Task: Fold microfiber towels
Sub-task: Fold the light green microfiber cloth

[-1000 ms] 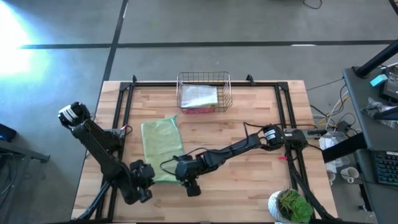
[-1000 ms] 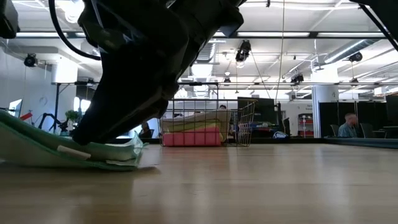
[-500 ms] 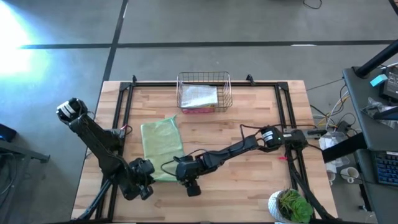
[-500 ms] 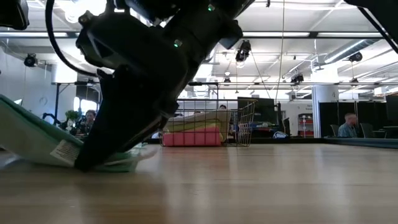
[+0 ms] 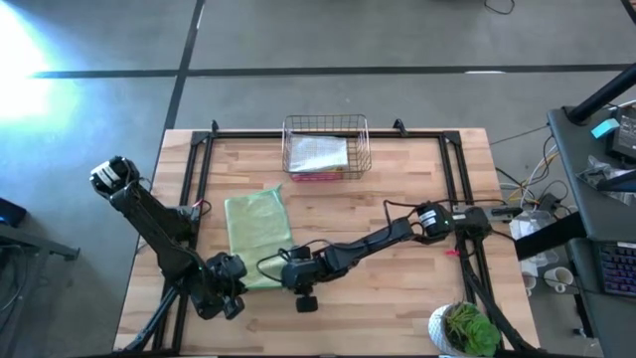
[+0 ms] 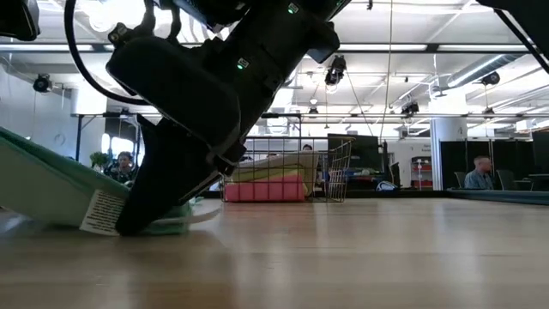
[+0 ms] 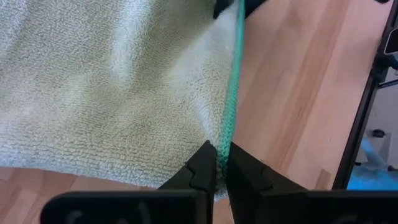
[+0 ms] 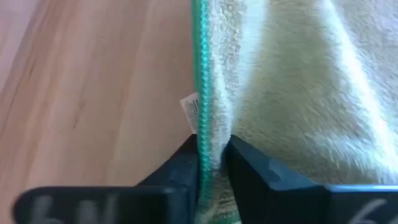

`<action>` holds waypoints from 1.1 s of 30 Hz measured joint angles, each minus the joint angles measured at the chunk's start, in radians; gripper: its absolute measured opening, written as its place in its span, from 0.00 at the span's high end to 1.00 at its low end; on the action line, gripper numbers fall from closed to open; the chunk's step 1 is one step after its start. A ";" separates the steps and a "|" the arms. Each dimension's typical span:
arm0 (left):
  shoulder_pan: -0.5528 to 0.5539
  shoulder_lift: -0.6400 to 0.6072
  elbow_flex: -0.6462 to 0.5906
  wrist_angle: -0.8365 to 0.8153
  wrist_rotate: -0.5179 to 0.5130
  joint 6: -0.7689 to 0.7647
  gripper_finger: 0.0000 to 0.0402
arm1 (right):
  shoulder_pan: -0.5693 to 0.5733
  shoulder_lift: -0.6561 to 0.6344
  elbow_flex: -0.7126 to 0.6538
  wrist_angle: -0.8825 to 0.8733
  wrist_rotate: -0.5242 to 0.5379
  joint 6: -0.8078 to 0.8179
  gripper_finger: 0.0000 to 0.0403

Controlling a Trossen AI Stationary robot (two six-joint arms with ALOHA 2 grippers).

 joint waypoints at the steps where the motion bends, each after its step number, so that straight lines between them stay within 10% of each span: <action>1: 0.000 0.000 0.000 0.000 0.006 0.000 0.97 | -0.001 -0.002 0.000 -0.002 0.001 0.006 0.85; 33: -0.009 -0.027 0.122 0.232 0.171 0.133 0.97 | 0.214 -0.231 -0.002 -0.108 0.006 0.488 0.98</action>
